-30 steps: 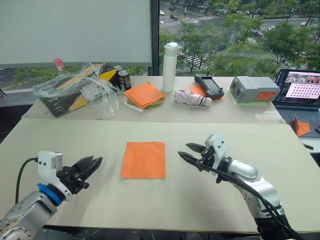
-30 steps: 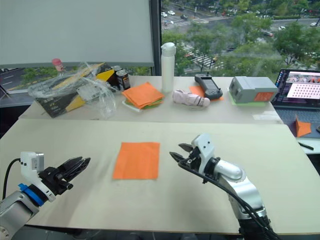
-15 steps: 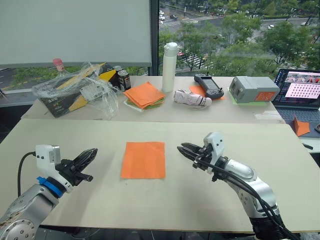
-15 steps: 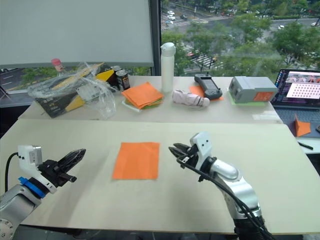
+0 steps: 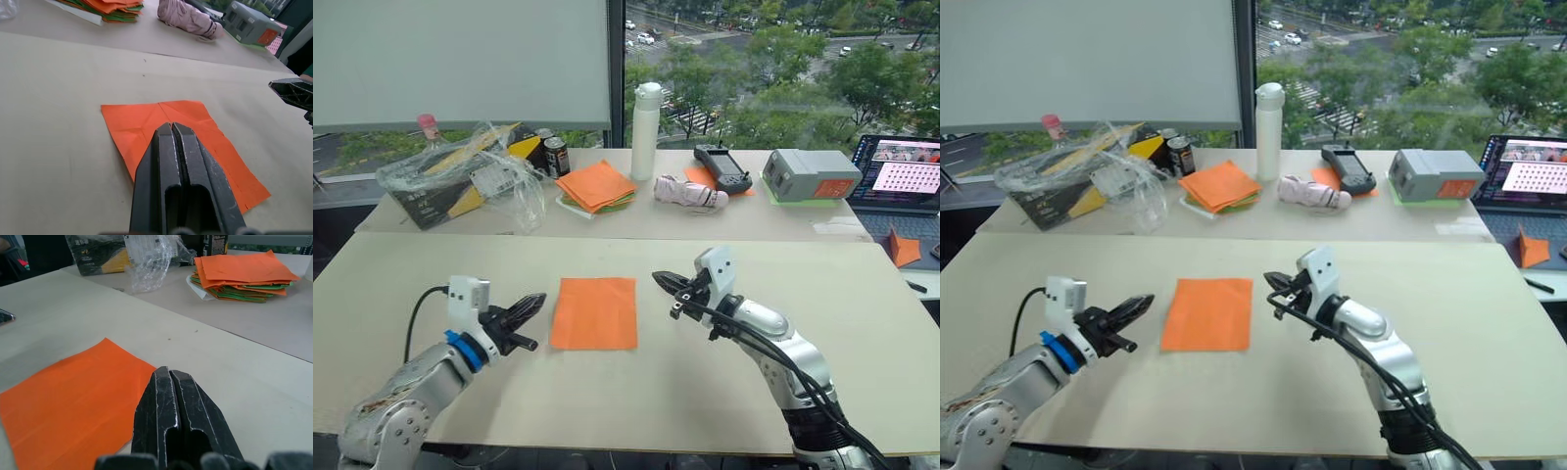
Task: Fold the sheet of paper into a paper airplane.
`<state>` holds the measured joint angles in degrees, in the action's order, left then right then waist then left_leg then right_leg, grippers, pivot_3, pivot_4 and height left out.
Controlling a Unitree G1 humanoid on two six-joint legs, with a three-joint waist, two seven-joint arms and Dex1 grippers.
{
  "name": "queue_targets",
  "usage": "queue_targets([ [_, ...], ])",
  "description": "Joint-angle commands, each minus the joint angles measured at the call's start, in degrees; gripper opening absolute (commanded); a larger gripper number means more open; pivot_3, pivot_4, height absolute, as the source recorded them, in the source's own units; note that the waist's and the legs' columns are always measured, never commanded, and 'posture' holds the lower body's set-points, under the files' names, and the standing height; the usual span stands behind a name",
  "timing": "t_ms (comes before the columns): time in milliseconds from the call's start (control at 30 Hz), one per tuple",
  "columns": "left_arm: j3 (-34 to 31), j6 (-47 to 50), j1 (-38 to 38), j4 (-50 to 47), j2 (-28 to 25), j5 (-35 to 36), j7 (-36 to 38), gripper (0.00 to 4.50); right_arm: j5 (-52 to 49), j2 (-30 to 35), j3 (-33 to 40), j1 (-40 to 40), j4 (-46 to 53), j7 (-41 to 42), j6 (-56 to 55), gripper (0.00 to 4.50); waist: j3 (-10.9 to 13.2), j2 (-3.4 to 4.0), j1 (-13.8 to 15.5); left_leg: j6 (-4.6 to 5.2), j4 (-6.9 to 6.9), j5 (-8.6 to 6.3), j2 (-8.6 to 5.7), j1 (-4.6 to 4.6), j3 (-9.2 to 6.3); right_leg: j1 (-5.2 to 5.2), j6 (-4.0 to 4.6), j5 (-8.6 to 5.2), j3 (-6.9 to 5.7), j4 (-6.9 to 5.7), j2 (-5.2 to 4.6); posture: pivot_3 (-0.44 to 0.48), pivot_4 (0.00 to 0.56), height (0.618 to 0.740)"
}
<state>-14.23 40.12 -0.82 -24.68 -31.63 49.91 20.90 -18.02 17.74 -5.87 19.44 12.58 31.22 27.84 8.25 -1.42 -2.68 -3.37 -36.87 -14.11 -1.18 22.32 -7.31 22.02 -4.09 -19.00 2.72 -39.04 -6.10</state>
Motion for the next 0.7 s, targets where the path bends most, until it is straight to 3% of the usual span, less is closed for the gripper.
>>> queue_targets([
  [33, 4.00, -0.88, 2.69, 2.13, 0.61, -4.43, 1.08, 0.00, 0.91, -1.09, -0.37, 1.37, 0.20, -0.78, -1.93, 0.03, 0.00, 0.00, 0.00, 0.00, 0.00, 0.00, 0.00, 0.00, 0.00, 0.00, 0.00, 0.00, 0.00, 0.00, 0.00, 0.000, 0.150, 0.740],
  [267, 8.84, -1.16, 3.26, 5.95, 1.36, -10.21, 3.83, 0.00, 3.76, -1.75, -1.82, 2.33, -0.51, -2.36, -0.75, 0.03, 0.00, 0.00, -0.14, -0.01, 0.00, 0.00, 0.00, 0.00, -0.01, 0.02, 0.00, 0.00, 0.00, -0.03, 0.00, 0.000, 0.150, 0.740],
  [700, 8.91, -0.19, 2.34, 6.98, 2.30, -12.96, 5.33, 0.00, 10.52, -0.69, -6.87, 4.97, -5.14, -3.84, 2.68, 0.03, 0.00, 0.00, -0.14, -0.01, 0.00, 0.01, 0.00, 0.00, -0.02, 0.03, 0.00, 0.00, 0.00, -0.03, 0.00, 0.000, 0.150, 0.740],
])
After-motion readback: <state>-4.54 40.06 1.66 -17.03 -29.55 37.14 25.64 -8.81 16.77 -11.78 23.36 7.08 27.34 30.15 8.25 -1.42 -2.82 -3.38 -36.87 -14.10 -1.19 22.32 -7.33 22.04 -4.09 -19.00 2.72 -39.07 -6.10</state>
